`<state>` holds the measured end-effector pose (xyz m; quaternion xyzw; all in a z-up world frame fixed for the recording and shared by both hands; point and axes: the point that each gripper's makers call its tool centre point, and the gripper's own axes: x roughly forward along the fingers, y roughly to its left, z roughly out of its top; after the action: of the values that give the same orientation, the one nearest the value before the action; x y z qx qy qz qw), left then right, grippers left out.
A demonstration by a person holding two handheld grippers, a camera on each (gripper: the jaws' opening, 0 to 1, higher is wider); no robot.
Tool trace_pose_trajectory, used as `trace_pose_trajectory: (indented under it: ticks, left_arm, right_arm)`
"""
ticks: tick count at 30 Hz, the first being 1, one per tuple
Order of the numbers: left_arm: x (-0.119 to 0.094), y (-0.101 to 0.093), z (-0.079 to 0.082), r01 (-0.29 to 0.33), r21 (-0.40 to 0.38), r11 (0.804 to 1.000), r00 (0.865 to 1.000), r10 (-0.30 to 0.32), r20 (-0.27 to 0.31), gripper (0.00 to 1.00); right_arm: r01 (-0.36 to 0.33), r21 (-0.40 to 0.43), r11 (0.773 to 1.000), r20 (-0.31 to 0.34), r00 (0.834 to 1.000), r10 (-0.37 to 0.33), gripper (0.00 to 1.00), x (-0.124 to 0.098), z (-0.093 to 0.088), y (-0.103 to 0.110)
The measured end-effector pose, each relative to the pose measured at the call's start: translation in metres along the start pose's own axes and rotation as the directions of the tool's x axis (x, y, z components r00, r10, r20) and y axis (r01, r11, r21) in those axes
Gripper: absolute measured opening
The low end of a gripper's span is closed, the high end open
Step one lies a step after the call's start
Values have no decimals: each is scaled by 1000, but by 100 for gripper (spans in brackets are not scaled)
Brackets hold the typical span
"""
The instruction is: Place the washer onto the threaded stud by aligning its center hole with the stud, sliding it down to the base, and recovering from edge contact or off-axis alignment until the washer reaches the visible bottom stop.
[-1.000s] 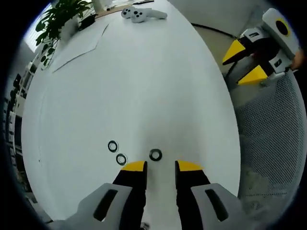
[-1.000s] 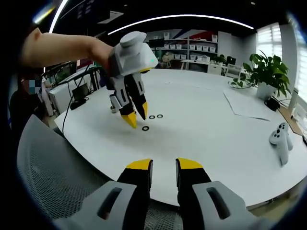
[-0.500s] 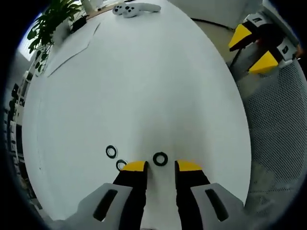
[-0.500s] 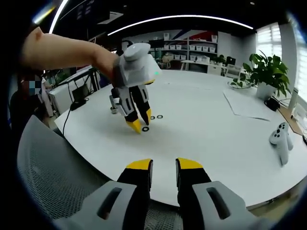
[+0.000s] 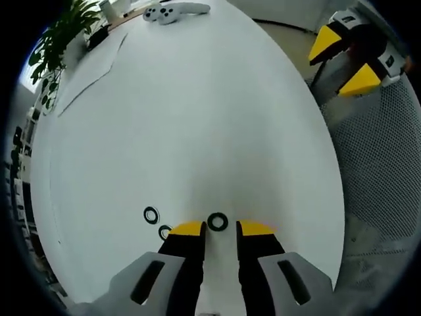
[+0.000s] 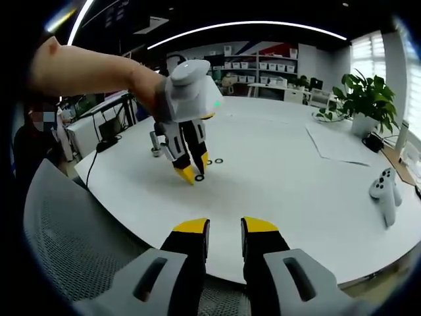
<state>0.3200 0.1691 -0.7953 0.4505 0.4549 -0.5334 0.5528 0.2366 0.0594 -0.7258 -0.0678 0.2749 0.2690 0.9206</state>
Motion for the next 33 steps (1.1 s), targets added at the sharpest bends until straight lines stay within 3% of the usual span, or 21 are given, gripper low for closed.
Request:
trace_pose_trajectory:
  ticks: [5,8,21,33]
  left_arm:
    - [0,0,0,-5,-14,1000,1000,5,8,16]
    - [0,-3,0,-3,29,1000,1000,3,16,14]
    - [1,-2,2,-4,5,1000,1000,3,20,12]
    - [-1,-3,2,-48,22,999,998,47,38,9]
  right_arm:
    - [1,0,1000,-1,1000,-1,22,0,0,0]
    - [2,1,1000,-2,1000,-2,22,0,0,0]
    - [3,2,1000,0,1000,-3,22,0,0,-1]
    - [2,3,1000,-1,1000,-2,22,0,0,-1]
